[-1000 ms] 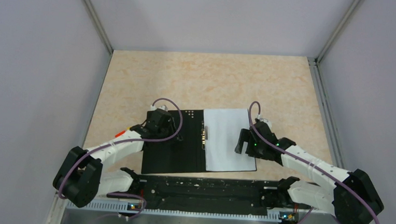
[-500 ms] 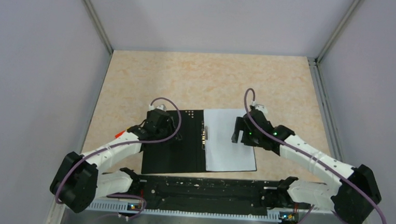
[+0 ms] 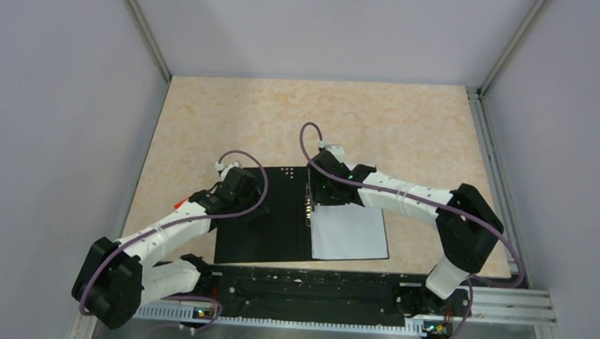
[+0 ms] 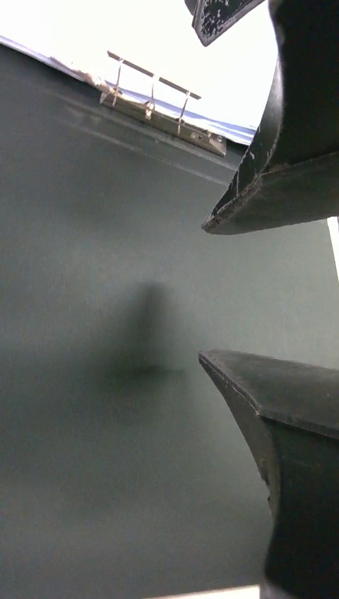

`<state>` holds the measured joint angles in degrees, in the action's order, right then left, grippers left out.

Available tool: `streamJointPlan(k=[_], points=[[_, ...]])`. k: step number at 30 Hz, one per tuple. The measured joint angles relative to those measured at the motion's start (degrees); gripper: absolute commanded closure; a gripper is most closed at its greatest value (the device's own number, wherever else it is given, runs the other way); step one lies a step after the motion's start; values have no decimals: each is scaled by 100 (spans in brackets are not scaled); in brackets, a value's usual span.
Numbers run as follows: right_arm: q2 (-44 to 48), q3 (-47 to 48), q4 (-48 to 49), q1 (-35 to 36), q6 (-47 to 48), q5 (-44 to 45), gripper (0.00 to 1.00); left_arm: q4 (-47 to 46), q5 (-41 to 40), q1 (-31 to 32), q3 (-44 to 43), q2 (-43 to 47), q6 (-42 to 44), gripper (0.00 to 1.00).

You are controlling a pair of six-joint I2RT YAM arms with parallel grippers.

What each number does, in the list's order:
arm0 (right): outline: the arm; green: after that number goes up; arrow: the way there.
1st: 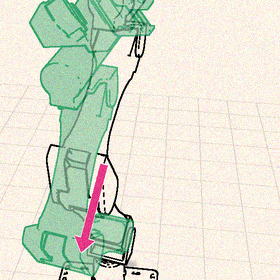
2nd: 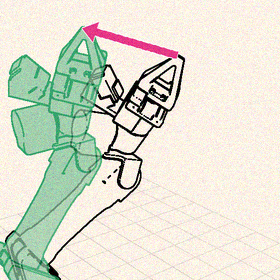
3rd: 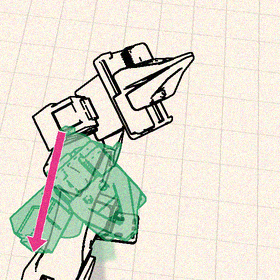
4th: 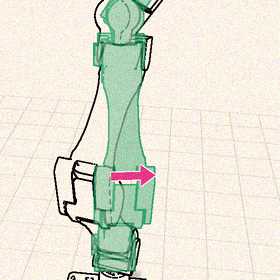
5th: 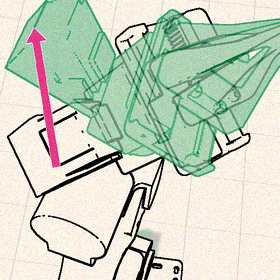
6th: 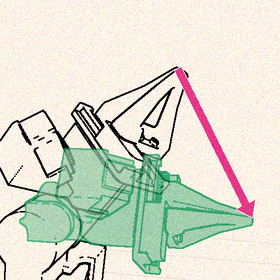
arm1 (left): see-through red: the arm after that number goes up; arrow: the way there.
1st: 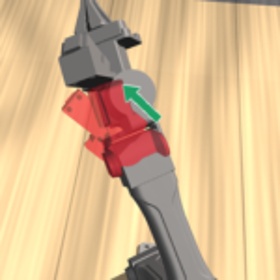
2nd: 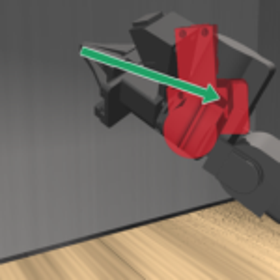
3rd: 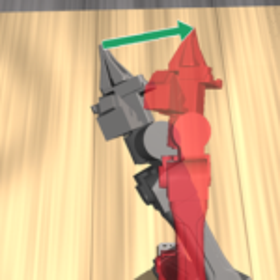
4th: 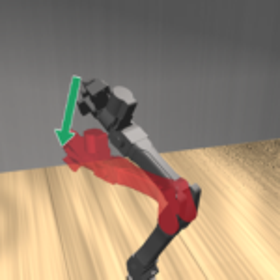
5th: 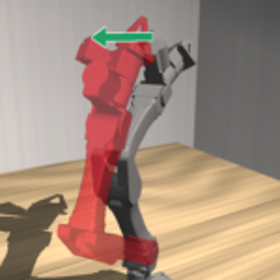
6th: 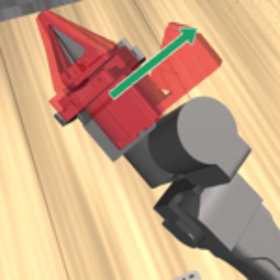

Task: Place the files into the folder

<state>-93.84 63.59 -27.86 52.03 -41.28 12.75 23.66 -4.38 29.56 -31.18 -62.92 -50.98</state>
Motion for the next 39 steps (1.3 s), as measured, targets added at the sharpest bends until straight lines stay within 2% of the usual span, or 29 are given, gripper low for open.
streamJointPlan(k=[11, 21, 28, 39], points=[[-710, 295, 149, 177, -55, 85, 70, 918, -1178, 0, -79, 225, -527, 31], [-796, 295, 186, 247, -142, 116, 84, 1019, -1593, 2, -79, 125, -660, 30], [-800, 295, 190, 306, -149, 120, 89, 1019, -1633, 0, -79, 76, -767, 30], [-756, 201, 278, 374, -251, 192, 90, 1023, -1631, 2, -79, -33, -894, 30]])
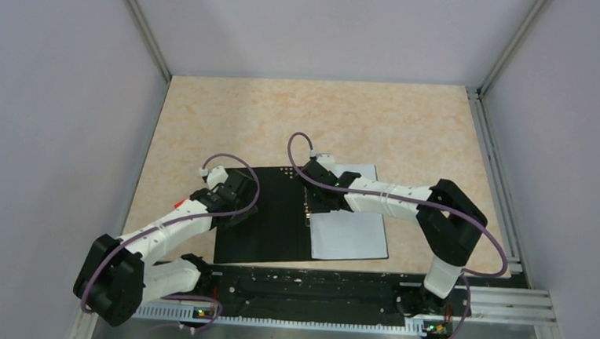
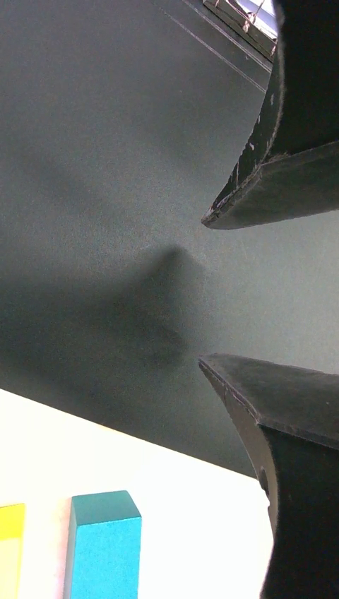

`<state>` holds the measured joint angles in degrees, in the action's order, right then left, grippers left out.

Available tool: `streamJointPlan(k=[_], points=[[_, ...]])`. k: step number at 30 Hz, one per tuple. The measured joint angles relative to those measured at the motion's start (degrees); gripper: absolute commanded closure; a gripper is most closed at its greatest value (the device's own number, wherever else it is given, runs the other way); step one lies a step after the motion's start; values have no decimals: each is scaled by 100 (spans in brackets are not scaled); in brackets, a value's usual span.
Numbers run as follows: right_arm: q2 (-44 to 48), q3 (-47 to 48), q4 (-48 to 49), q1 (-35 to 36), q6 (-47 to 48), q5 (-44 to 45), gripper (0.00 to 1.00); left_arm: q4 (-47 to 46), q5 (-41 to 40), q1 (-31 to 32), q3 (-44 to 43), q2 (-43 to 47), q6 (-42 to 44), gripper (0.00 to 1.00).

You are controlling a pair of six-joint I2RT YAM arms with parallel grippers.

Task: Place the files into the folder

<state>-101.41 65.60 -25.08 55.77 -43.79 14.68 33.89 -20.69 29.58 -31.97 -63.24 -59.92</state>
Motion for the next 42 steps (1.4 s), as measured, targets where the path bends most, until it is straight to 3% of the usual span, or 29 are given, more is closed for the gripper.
streamJointPlan(k=[17, 24, 28, 31, 36, 42], points=[[81, -417, 221, 103, -146, -125, 90, -7, 33, 0, 0, -76, -109, 29], [223, -483, 280, 107, -144, -125, 82, 0, 72, 0, -92, -74, 11, 29], [538, -483, 157, 109, -140, -109, 69, 59, 55, 0, -256, 24, 162, 28], [848, -455, -24, 140, -120, -7, 65, 153, -11, 0, -378, 153, 302, 28], [892, 105, -511, 367, 11, 313, 64, 393, -144, 0, -468, 216, 415, 27], [210, 1340, -1071, 717, 295, 837, 65, 675, -254, -2, -466, 210, 404, 26]])
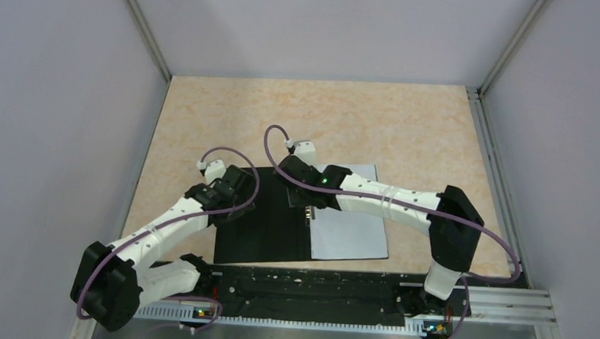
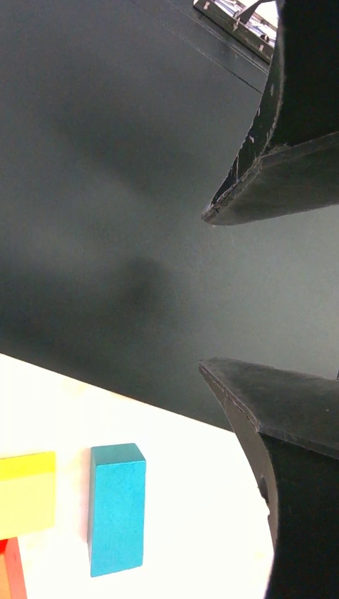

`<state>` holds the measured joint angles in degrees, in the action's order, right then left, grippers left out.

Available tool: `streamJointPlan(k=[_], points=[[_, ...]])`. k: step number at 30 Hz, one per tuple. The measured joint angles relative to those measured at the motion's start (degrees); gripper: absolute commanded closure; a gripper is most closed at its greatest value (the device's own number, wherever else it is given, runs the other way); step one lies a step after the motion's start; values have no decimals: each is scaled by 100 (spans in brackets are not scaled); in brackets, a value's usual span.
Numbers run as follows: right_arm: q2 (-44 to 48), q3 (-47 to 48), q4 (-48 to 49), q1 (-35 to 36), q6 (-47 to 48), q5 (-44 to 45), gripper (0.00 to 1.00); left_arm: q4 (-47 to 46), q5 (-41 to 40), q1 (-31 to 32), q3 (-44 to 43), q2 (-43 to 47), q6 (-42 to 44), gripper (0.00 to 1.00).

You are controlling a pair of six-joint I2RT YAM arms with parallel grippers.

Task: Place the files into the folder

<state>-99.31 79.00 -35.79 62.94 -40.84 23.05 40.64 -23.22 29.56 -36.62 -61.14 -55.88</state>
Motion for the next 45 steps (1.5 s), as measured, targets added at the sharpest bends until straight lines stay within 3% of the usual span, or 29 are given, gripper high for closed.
streamJointPlan(k=[13, 28, 45], points=[[-892, 706, -789, 173, 494, 483, 72, -7, -7, 0, 302, 2, -168, 26], [-1191, 964, -994, 343, 767, 723, 76, -48, 22, -98, 514, 63, -295, 26], [-1235, 789, -1014, 380, 782, 879, 93, -179, 131, -254, 616, 61, -295, 26]])
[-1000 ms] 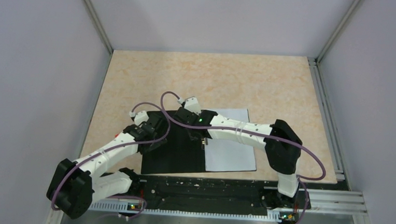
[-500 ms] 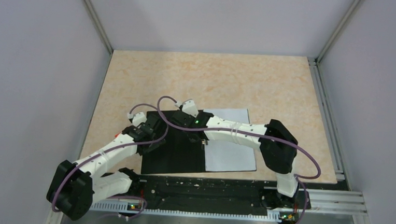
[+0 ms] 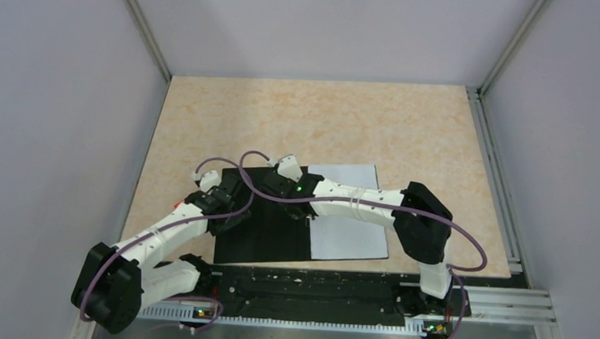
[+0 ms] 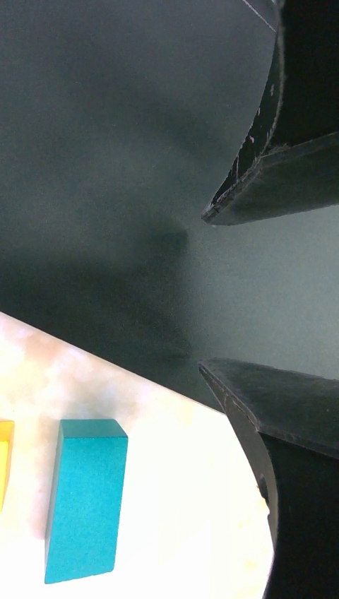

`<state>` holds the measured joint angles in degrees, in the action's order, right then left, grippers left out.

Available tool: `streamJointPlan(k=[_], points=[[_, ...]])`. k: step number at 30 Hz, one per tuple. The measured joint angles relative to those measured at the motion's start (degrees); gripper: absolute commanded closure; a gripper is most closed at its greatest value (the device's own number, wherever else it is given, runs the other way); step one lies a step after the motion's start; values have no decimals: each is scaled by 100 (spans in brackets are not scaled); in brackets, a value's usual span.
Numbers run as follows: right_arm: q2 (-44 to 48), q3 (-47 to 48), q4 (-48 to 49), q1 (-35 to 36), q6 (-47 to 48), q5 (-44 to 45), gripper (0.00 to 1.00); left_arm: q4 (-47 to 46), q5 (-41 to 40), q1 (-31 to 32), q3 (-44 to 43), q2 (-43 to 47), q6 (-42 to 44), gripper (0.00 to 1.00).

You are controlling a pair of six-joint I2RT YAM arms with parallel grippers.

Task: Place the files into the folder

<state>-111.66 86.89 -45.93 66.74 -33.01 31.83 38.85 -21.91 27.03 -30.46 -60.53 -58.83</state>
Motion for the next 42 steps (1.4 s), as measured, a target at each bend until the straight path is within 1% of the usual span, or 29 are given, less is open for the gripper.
streamJointPlan(k=[7, 16, 22, 29, 35, 42], points=[[258, -538, 236, 31, -129, -59, 100, -79, 28, 0, 4, 0, 2, 26], [485, -1005, 686, 11, -219, -247, 100, -245, 203, 0, 7, -203, 2, 26], [699, -1279, 909, -103, -190, -374, 100, -444, 479, 4, 13, -240, -4, 25], [1014, -1676, 1145, -317, 31, -516, 100, -555, 699, 94, -31, -264, 28, 24], [1340, -2072, 1344, -459, 299, -603, 100, -623, 822, 122, -232, -282, 240, 25], [1591, -2277, 1335, -662, 560, -651, 100, -673, 732, 291, -293, -542, 503, 26]])
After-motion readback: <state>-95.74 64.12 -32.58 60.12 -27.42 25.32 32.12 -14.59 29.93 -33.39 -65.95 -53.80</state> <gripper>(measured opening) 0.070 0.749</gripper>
